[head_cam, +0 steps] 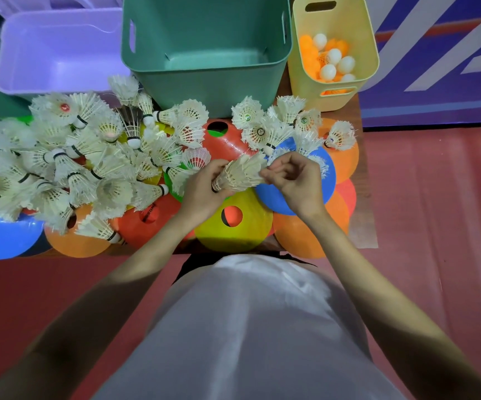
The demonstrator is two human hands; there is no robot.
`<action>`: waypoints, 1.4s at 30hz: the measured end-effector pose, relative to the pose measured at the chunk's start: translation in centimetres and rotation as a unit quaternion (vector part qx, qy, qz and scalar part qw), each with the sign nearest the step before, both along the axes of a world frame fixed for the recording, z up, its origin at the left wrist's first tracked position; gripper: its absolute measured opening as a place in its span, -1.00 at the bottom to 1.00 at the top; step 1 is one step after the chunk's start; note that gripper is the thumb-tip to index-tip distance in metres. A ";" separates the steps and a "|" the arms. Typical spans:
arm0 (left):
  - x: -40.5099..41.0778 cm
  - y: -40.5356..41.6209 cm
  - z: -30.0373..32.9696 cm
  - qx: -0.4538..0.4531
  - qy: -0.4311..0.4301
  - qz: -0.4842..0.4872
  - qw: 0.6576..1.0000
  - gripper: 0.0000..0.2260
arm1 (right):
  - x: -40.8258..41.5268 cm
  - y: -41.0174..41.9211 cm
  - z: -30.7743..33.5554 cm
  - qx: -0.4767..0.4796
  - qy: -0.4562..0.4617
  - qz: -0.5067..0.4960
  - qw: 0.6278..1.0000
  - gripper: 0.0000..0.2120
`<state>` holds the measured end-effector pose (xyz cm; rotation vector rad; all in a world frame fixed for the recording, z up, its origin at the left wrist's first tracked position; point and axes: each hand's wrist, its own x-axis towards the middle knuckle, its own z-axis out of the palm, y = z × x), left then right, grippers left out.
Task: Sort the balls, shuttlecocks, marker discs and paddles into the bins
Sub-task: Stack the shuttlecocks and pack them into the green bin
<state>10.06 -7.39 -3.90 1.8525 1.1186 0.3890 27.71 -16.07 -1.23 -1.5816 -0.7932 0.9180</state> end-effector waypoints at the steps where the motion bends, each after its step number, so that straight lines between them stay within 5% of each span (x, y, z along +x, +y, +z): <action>1: 0.0 -0.1 -0.1 -0.008 -0.003 0.002 1.000 -0.53 | 0.2 -0.1 0.1 0.002 0.015 0.006 1.000 -0.81; 5: 0.5 -0.3 -0.3 -0.018 -0.003 0.016 1.000 -0.51 | 1.4 -1.0 0.0 -0.013 0.015 -0.043 0.999 -0.96; 10: 0.5 -0.5 -0.5 -0.021 -0.011 0.024 0.999 -0.50 | 3.4 -3.6 -1.6 -0.097 -0.140 -0.167 0.971 -0.94; 16: 0.0 -0.4 -0.8 -0.019 -0.015 0.014 1.000 -0.50 | 2.9 -5.0 -3.9 -0.286 -0.325 -0.047 0.900 -0.63; 22: -0.7 -0.4 -1.1 -0.024 -0.017 0.002 1.000 -0.51 | 2.5 -4.3 -4.8 -0.314 -0.363 0.022 0.877 -0.80; 28: -1.2 -0.3 -1.2 -0.020 0.000 -0.010 1.000 -0.52 | 1.8 -4.1 -2.8 -0.293 -0.471 -0.020 0.832 -0.82; 35: -1.4 -0.6 -1.2 -0.016 0.011 -0.019 1.000 -0.52 | 0.4 -3.3 0.3 -0.034 -0.388 -0.107 0.915 -0.86; 42: -1.0 -1.1 -0.5 -0.054 -0.019 -0.019 0.998 -0.53 | -0.5 -2.6 -0.7 -0.031 -0.308 0.019 0.951 -0.87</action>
